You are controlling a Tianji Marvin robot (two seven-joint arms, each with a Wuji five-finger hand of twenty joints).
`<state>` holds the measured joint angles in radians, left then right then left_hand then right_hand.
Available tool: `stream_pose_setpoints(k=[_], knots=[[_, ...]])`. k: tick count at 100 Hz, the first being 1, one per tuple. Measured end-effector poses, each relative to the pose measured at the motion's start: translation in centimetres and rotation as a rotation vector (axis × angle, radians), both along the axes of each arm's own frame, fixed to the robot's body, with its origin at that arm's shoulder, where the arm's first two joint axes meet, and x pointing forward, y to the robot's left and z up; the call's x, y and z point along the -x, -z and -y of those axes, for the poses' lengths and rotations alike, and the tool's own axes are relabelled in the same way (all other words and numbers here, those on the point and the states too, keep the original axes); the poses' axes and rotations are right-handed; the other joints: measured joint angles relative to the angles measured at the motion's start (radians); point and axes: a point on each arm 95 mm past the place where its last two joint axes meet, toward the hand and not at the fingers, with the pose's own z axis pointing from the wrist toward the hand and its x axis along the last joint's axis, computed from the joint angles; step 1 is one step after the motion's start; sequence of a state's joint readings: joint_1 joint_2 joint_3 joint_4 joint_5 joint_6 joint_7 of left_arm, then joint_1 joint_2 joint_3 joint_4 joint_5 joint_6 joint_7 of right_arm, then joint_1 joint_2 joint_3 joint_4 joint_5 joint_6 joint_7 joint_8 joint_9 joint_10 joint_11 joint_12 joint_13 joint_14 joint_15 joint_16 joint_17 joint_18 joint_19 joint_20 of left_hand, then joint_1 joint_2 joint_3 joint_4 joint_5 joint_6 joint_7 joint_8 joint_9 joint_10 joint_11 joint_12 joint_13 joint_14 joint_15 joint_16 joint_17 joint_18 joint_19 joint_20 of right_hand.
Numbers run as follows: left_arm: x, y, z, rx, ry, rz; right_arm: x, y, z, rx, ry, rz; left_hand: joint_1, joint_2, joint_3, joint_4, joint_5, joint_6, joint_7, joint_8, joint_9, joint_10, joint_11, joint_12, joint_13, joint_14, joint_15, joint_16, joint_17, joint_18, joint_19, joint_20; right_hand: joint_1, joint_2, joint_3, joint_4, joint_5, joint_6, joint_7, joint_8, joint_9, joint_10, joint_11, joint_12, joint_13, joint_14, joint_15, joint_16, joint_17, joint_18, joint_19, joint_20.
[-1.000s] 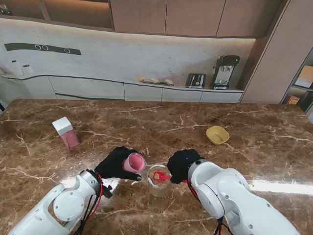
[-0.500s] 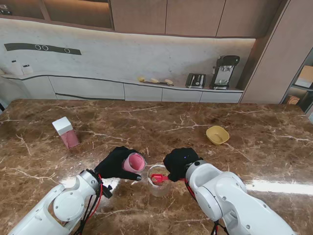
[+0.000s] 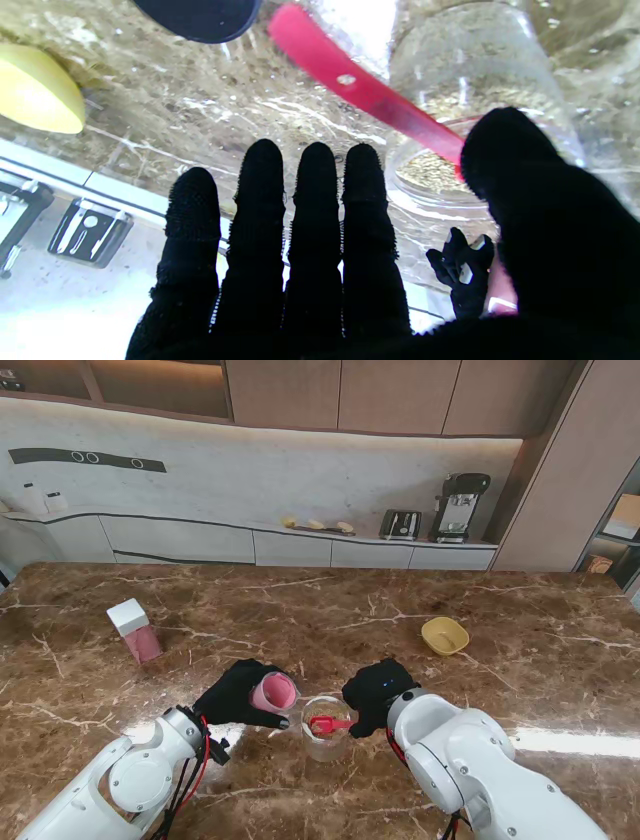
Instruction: Measure grain into the airtight container
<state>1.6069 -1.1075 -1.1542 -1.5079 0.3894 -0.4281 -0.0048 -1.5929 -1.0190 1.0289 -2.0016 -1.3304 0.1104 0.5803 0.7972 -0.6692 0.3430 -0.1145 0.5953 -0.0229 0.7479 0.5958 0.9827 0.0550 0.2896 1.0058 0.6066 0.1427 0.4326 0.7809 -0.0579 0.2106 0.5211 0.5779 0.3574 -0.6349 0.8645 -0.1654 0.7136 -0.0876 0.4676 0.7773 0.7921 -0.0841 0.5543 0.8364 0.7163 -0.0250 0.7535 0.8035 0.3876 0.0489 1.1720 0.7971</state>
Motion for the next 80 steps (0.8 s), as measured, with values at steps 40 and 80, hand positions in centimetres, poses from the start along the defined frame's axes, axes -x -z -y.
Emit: stream_pose_setpoints(k=[40,80], knots=[[0.0,0.0,0.0,0.001,0.001,0.003,-0.4,1.0,-0.5,0.017,-0.008,0.029,0.0,0.0,0.0,0.0,0.0,0.0,0.0,0.0,0.0,0.0,0.0,0.0,0.0,0.0,0.0,0.0,0.0,0.0,0.0,0.0,0.098,-0.072,0.094,-0.088,0.127,-0.088,0.387,-0.155,0.116,-0.01,0.015,0.0,0.04,-0.004,-0.001,0.0,0.036,0.013,-0.031,0.038],[0.0,0.0,-0.1,0.003,-0.003,0.005,-0.2,0.7,-0.3,-0.016,-0.026,0.029,0.0,0.0,0.0,0.0,0.0,0.0,0.0,0.0,0.0,0.0,0.0,0.0,0.0,0.0,0.0,0.0,0.0,0.0,0.0,0.0,0.12,-0.018,0.155,-0.095,0.165,-0.1,0.432,-0.192,0.177,-0.022,-0.076,-0.014,0.071,-0.013,-0.077,-0.059,0.046,0.015,-0.035,0.038]])
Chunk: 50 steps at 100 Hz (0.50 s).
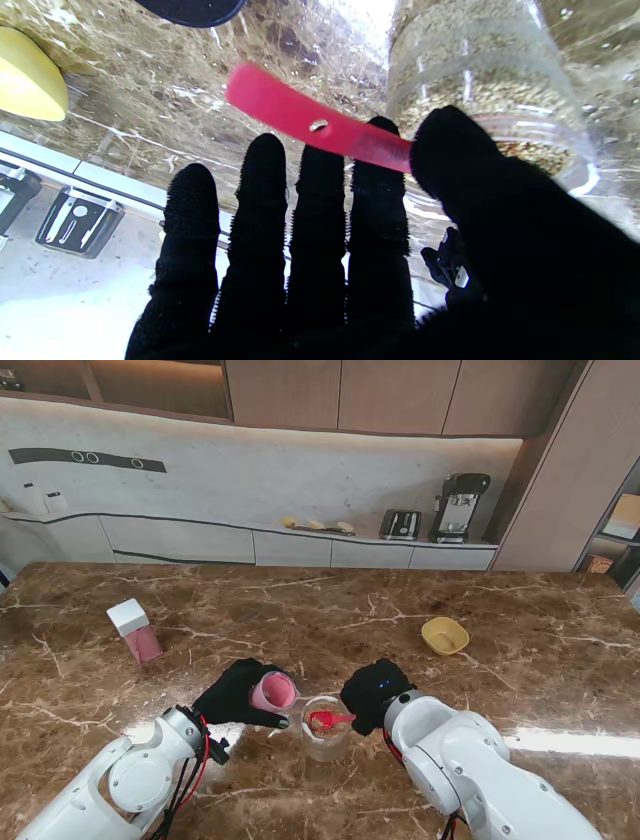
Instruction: Measure grain into the airtight container
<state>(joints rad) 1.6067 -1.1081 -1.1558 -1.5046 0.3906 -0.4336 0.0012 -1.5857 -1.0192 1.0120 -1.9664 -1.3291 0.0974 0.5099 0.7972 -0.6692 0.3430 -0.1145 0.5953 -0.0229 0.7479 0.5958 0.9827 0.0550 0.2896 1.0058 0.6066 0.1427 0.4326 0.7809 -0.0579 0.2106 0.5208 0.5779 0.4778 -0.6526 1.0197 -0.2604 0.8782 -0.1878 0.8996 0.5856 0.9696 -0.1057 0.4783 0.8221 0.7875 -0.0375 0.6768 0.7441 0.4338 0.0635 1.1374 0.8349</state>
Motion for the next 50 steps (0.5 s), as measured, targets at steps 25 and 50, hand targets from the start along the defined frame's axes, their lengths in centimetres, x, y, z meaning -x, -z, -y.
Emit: stream_pose_setpoints(k=[25,50], knots=[[-0.03,0.05,-0.01,0.0,0.001,0.0,0.3,-0.82,-0.16,-0.087,0.011,-0.045,0.0,0.0,0.0,0.0,0.0,0.0,0.0,0.0,0.0,0.0,0.0,0.0,0.0,0.0,0.0,0.0,0.0,0.0,0.0,0.0,0.005,0.074,-0.01,0.0,0.0,-0.047,-0.001,0.053,0.29,0.011,-0.019,-0.197,0.401,0.03,-0.111,-0.222,0.282,0.058,0.084,-0.119],[-0.04,0.02,-0.06,-0.002,-0.001,0.001,-0.03,-0.85,-0.34,-0.128,0.006,-0.059,0.0,0.0,0.0,0.0,0.0,0.0,0.0,0.0,0.0,0.0,0.0,0.0,0.0,0.0,0.0,0.0,0.0,0.0,0.0,0.0,0.018,0.081,-0.011,0.0,0.005,0.031,-0.002,-0.083,0.382,0.007,0.226,0.04,0.483,0.027,0.307,0.0,0.341,0.058,0.315,-0.1]])
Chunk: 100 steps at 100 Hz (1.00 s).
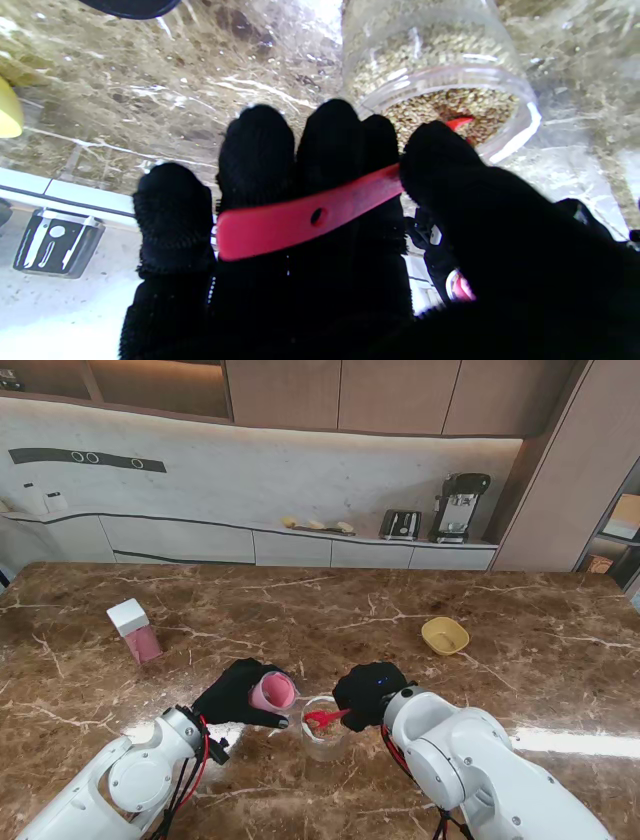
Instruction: Measure grain into the airtight container
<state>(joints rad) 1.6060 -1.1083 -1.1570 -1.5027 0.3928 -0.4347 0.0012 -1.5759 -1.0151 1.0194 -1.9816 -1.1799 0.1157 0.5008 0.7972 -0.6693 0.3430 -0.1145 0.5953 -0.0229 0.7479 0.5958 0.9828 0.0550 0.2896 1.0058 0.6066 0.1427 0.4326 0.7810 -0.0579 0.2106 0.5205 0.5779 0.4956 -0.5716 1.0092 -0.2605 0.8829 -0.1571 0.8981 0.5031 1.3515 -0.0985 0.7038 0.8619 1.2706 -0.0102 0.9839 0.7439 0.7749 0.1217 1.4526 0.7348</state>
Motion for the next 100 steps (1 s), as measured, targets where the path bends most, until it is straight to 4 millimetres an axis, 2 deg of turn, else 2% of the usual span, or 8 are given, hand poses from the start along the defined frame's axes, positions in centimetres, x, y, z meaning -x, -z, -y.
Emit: stream_pose_setpoints(k=[9,32,43,57,64,78,91,100], knots=[[0.01,0.0,0.0,-0.001,0.0,0.0,-0.05,0.18,-0.1,-0.036,-0.003,-0.03,0.0,0.0,0.0,0.0,0.0,0.0,0.0,0.0,0.0,0.0,0.0,0.0,0.0,0.0,0.0,0.0,0.0,0.0,0.0,0.0,0.011,0.021,-0.001,0.0,0.0,0.009,0.0,-0.034,0.001,-0.001,0.018,0.028,0.0,0.0,0.052,0.024,-0.01,0.0,0.008,0.003],[0.01,0.0,0.0,-0.001,0.0,0.0,-0.04,0.28,-0.11,-0.082,0.011,-0.075,0.0,0.0,0.0,0.0,0.0,0.0,0.0,0.0,0.0,0.0,0.0,0.0,0.0,0.0,0.0,0.0,0.0,0.0,-0.006,0.0,0.023,0.084,-0.021,0.0,-0.016,0.035,0.001,-0.034,0.001,-0.004,0.032,0.075,-0.005,0.0,0.092,0.046,-0.047,0.0,0.018,0.023],[0.0,-0.01,0.0,-0.001,0.0,0.0,-0.03,0.32,-0.07,-0.106,0.023,-0.098,0.0,0.0,0.0,0.0,0.0,0.0,0.0,0.0,0.0,0.0,0.0,0.0,0.0,0.0,0.0,0.0,0.0,0.0,-0.01,0.0,0.032,0.111,-0.042,0.0,-0.029,0.035,0.012,0.012,-0.002,-0.005,0.044,0.088,-0.023,0.001,0.104,0.048,-0.062,0.0,0.018,0.036],[0.0,0.0,0.0,-0.001,0.0,0.0,-0.1,0.28,-0.02,-0.099,0.019,-0.082,0.0,0.0,0.0,0.0,0.0,0.0,0.0,0.0,0.0,0.0,0.0,0.0,0.0,0.0,0.0,0.0,0.0,0.0,-0.01,0.0,0.031,0.112,-0.043,0.0,-0.02,0.022,0.024,0.126,-0.002,-0.006,0.088,0.1,-0.023,0.002,0.142,0.06,-0.06,0.0,0.044,0.05],[0.0,0.01,-0.01,-0.001,0.0,0.0,-0.13,0.35,0.01,-0.093,0.012,-0.078,0.0,0.0,0.0,0.0,0.0,0.0,0.0,0.0,0.0,0.0,0.0,0.0,0.0,0.0,0.0,0.0,0.0,0.0,-0.01,0.0,0.017,0.087,-0.008,0.0,-0.004,0.018,0.024,0.172,0.009,-0.008,0.11,0.1,-0.021,0.003,0.163,0.06,-0.05,0.0,0.057,0.061],[0.0,0.02,-0.01,0.0,0.0,0.0,-0.19,0.39,0.07,-0.099,0.011,-0.073,0.0,0.0,0.0,0.0,0.0,0.0,0.0,0.0,0.0,0.0,0.0,0.0,0.0,0.0,0.0,0.0,0.0,0.0,-0.01,0.0,-0.02,0.031,0.068,0.0,0.036,0.01,0.026,0.198,0.022,-0.008,0.157,0.113,-0.011,0.01,0.205,0.078,-0.035,0.001,0.082,0.075],[-0.01,0.01,-0.02,0.001,-0.001,0.0,-0.21,0.11,0.33,-0.118,0.022,-0.055,0.0,0.0,0.0,0.0,0.0,0.0,0.0,0.0,0.0,0.0,0.0,0.0,0.0,0.0,0.0,0.0,0.0,0.0,-0.01,0.0,-0.034,-0.007,0.128,0.0,0.055,0.021,0.037,0.195,0.032,-0.005,0.242,0.136,0.001,0.022,0.283,0.123,-0.014,0.015,0.107,0.112],[-0.02,0.02,-0.03,0.001,-0.001,-0.001,-0.08,-0.34,0.37,-0.103,0.023,-0.02,0.0,0.0,0.0,0.0,0.0,0.0,0.0,0.0,0.0,0.0,0.0,0.0,0.0,0.0,0.0,0.0,0.0,0.0,-0.01,0.0,-0.034,-0.032,0.156,0.0,0.057,0.043,0.056,0.139,0.033,-0.002,0.324,0.137,0.001,0.022,0.363,0.152,0.022,0.028,0.121,0.134]])
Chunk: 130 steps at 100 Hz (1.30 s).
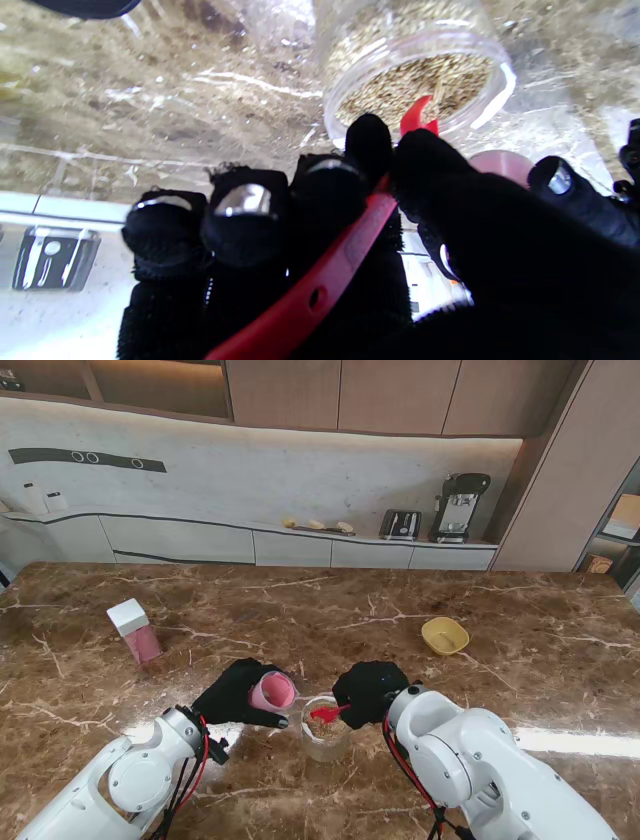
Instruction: Measure grain into the airtight container
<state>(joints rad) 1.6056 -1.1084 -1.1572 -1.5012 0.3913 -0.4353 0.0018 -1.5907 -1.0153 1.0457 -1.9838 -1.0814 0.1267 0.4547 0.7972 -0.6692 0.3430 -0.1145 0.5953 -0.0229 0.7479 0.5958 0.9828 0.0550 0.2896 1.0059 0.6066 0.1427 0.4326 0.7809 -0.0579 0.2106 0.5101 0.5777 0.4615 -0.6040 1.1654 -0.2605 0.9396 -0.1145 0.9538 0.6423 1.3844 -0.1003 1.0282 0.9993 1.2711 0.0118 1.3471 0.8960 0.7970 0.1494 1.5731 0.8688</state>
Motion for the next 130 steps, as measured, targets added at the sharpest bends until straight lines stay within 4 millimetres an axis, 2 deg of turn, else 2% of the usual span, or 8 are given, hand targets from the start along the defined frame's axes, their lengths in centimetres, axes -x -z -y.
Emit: stream_pose_setpoints(k=[12,29,67,97,130], knots=[[0.0,0.0,0.0,0.0,0.0,0.0,0.1,-0.6,-0.1,0.027,-0.001,0.033,0.0,0.0,0.0,0.0,0.0,0.0,0.0,0.0,0.0,0.0,0.0,0.0,0.0,0.0,0.0,0.0,0.0,0.0,0.0,0.0,0.008,-0.016,0.019,0.0,0.0,0.039,0.01,-0.08,0.0,0.0,0.097,0.0,0.0,0.003,0.093,0.022,0.061,0.013,0.028,0.004],[0.0,0.0,0.0,0.001,-0.001,0.001,0.1,-0.7,-0.7,0.107,0.002,0.091,0.0,0.0,0.0,0.0,0.0,0.0,0.0,0.0,0.0,0.0,0.0,0.0,0.0,0.0,0.0,0.0,0.0,0.0,0.0,0.0,0.018,-0.031,0.019,0.0,0.0,0.079,0.028,-0.118,0.001,0.0,0.146,0.0,0.0,0.003,0.149,0.035,0.124,0.025,0.049,0.004],[0.0,-0.1,-0.1,0.004,-0.003,0.004,0.7,0.0,-2.4,0.219,0.001,0.196,0.0,0.0,0.0,0.0,0.0,0.0,0.0,0.0,0.0,0.0,0.0,0.001,0.0,0.0,0.0,0.0,0.0,0.0,0.0,0.0,0.019,-0.057,0.033,0.0,0.011,0.091,0.052,-0.12,0.004,-0.01,0.178,-0.016,0.0,-0.012,0.186,0.036,0.214,0.034,0.063,0.004],[0.1,0.0,-0.1,0.007,-0.006,0.004,1.3,0.7,-3.2,0.252,0.022,0.236,0.0,0.0,0.0,0.0,0.0,0.0,0.0,0.0,0.0,0.0,0.0,0.002,0.0,0.0,0.0,0.0,0.0,0.0,0.0,0.0,0.019,-0.066,0.043,0.0,0.011,0.093,0.053,-0.12,0.005,-0.013,0.197,-0.026,0.0,-0.017,0.198,0.06,0.234,0.036,0.073,0.001],[0.3,0.1,-0.2,0.009,-0.008,0.002,1.4,1.4,-3.8,0.292,0.015,0.168,0.0,0.0,0.0,0.0,0.0,0.0,0.0,0.0,0.0,0.0,0.0,0.002,0.0,0.0,0.0,0.0,0.0,0.0,-0.001,0.0,0.022,-0.067,0.045,0.001,0.011,0.097,0.064,-0.12,0.005,-0.022,0.21,-0.027,0.0,-0.024,0.201,0.06,0.244,0.036,0.073,-0.008]])
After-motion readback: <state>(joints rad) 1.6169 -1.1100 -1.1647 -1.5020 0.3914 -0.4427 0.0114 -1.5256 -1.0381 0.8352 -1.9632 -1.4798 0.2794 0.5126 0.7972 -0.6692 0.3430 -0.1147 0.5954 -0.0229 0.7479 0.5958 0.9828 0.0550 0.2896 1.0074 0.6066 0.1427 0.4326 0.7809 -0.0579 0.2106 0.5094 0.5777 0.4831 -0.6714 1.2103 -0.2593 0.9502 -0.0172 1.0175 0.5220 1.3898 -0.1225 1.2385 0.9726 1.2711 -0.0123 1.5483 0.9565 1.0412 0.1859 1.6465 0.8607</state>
